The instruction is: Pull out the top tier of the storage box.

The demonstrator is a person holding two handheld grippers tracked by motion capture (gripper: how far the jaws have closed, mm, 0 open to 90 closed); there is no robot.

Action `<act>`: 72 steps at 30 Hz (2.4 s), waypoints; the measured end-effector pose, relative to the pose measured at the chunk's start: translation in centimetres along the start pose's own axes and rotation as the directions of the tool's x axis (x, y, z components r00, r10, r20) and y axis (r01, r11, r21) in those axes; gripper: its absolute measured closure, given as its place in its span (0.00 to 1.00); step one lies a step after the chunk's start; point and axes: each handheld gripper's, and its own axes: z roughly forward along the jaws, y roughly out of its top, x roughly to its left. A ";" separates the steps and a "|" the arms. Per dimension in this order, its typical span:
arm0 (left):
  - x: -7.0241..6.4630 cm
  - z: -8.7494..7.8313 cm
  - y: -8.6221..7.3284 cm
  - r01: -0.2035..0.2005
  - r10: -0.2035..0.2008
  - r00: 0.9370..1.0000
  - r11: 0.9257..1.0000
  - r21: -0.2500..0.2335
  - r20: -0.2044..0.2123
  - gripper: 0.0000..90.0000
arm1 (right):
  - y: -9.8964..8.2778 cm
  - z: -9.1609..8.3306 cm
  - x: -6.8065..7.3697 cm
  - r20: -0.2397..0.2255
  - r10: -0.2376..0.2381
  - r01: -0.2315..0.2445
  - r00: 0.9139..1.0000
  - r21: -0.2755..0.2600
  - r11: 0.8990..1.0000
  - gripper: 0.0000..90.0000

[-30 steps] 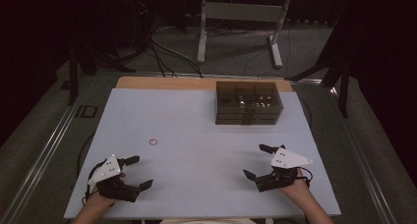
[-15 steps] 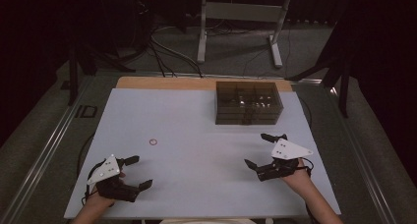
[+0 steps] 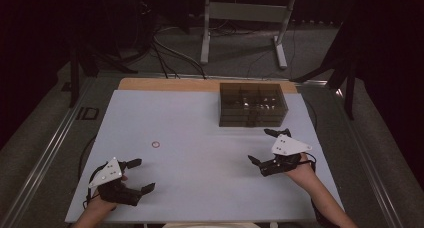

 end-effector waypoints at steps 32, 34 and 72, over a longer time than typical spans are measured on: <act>0.0 -0.1 0.0 -0.003 0.003 1.000 1.000 -0.004 0.003 0.06 | -0.7 2.0 -2.7 0.120 -0.202 0.182 0.972 0.157 0.971 0.04; 0.0 -0.1 0.0 -0.002 0.002 1.000 1.000 -0.005 0.004 0.06 | -0.7 2.1 -2.7 0.128 -0.214 0.192 0.968 0.163 0.968 0.04; 0.0 -0.1 0.0 -0.001 0.001 1.000 1.000 -0.008 0.007 0.06 | -1.0 5.1 -3.1 0.175 -0.541 0.436 0.822 0.417 0.797 0.04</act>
